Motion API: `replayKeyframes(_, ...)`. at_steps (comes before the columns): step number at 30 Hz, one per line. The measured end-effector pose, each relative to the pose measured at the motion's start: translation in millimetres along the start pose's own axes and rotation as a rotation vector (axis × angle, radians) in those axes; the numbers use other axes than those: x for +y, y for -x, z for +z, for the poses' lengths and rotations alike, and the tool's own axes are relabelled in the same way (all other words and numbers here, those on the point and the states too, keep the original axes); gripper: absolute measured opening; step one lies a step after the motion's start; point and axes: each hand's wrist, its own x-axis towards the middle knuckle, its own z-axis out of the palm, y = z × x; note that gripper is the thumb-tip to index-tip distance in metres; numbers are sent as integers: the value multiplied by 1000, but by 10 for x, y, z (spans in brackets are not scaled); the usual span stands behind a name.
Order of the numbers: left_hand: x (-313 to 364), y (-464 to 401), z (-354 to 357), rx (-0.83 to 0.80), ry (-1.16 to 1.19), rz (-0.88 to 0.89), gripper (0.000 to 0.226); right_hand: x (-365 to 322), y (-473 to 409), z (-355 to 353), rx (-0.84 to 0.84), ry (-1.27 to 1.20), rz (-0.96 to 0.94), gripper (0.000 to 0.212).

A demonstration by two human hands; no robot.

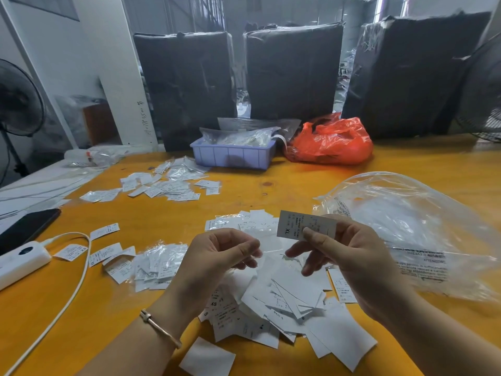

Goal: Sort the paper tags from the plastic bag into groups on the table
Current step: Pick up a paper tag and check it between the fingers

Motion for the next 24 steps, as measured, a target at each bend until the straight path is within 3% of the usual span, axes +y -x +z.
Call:
replayKeyframes(8, 9, 3, 1, -7, 38, -18, 27, 10, 11, 0, -1, 73, -38, 15)
replayKeyframes(24, 20, -4, 3, -42, 113, -55, 22, 11, 13, -5, -63, 15, 18, 24)
